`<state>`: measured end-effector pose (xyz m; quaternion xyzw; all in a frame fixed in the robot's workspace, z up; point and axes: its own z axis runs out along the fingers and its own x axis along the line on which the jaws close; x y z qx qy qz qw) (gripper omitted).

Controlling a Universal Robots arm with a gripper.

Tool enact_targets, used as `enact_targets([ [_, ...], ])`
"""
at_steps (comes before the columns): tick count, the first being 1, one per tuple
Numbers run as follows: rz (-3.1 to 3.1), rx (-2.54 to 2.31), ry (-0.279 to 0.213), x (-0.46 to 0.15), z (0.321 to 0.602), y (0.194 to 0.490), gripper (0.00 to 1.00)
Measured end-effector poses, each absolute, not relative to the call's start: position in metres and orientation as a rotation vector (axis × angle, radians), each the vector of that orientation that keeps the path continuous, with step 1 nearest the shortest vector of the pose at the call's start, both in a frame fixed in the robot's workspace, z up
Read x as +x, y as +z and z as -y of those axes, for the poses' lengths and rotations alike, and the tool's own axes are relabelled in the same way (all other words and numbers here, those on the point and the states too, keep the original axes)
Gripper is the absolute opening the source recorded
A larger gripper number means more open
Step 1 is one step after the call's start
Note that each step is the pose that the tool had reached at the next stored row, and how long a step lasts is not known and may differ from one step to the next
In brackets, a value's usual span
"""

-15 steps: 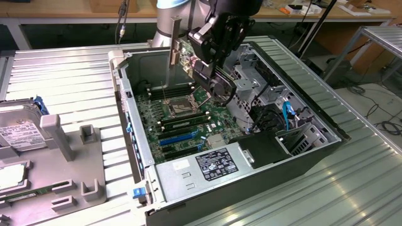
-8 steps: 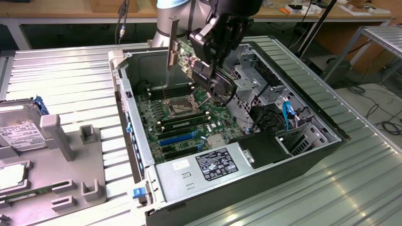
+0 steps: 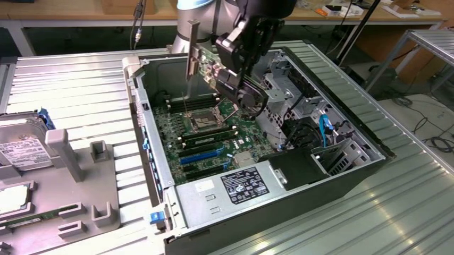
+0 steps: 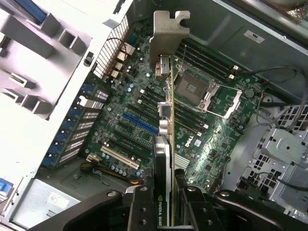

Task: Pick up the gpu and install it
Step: 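Insert the gpu into the slot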

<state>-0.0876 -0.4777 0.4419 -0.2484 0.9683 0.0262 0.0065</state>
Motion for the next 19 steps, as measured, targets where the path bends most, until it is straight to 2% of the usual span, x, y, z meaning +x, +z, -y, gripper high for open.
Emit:
enact_targets([
  [19, -2.980, -0.958, 0.083, -0.0876, 0.4777, 0.4419, 0.27],
])
